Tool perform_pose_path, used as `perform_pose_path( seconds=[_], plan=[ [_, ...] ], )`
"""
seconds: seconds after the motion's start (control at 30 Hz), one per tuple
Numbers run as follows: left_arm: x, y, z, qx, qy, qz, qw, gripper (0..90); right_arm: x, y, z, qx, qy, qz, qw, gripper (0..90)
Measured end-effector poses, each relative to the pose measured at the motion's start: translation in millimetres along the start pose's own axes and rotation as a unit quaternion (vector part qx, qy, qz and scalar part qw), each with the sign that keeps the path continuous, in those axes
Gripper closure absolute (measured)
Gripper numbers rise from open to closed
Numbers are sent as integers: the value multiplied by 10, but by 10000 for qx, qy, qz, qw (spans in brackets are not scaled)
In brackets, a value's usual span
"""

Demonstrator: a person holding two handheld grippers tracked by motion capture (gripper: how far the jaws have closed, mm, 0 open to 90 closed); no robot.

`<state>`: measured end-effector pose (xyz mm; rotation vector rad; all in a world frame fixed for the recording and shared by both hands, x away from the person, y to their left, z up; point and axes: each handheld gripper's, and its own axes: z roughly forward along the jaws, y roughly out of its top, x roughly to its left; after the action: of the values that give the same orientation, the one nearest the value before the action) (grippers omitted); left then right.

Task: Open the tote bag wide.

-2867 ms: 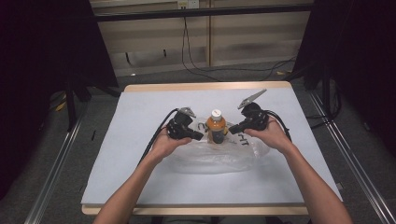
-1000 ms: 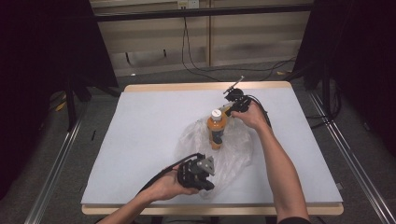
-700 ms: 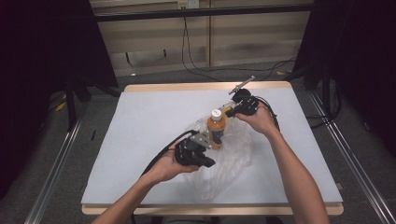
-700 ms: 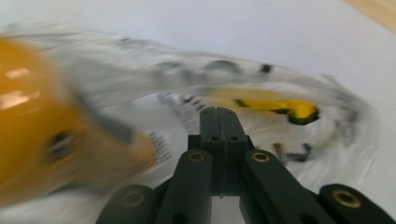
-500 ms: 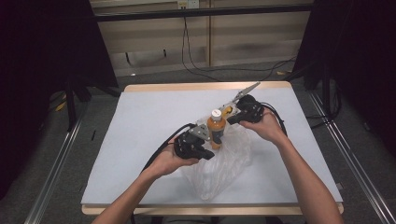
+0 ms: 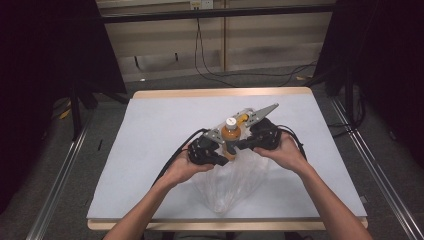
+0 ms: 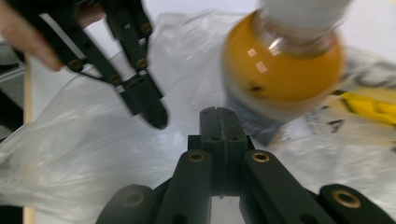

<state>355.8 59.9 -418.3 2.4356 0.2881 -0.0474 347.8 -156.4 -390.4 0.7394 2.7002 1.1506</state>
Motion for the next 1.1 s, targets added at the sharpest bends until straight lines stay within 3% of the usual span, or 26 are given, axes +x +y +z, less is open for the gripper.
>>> perform_pose_path(
  seconds=[0.13,0.3,0.4,0.5,0.57,0.7,0.73,0.8,0.83,0.87,0.9,1.0,1.03,1.1],
  plan=[
    [65,-14,71,67,74,-108,9999,900,35,-68,181,161,178,24,9997,900],
    [136,-72,172,402,194,-140,9989,900,2,-152,536,666,79,55,9977,900],
    [237,-174,185,505,286,-329,9978,900,-81,-269,632,881,-20,226,9958,900],
    [364,-304,179,595,401,-521,9961,900,-145,-412,622,963,-90,435,9944,900],
    [415,-386,161,579,349,-670,9955,900,-162,-489,579,938,-79,544,9941,900],
    [437,-491,115,545,421,-770,9946,900,-189,-591,479,907,-180,574,9941,900],
    [452,-514,78,659,465,-649,9946,900,-194,-617,456,898,-216,549,9942,900],
    [448,-563,57,530,497,-856,9937,900,-201,-666,403,901,-265,559,9940,900],
    [490,-594,14,640,475,-762,9939,900,-211,-698,376,876,-275,595,9940,900],
    [482,-613,13,526,516,-944,9928,900,-229,-741,337,852,-285,710,9934,900],
    [521,-631,-25,666,531,-826,9929,900,-248,-765,316,825,-290,737,9934,900],
    [555,-692,-53,467,561,-1069,9916,900,-284,-847,246,739,-333,821,9933,900],
    [588,-706,-81,580,540,-881,9929,900,-291,-861,234,717,-357,803,9935,900],
    [583,-740,-100,542,584,-892,9928,900,-297,-895,189,756,-415,820,9929,900]
  ],
)
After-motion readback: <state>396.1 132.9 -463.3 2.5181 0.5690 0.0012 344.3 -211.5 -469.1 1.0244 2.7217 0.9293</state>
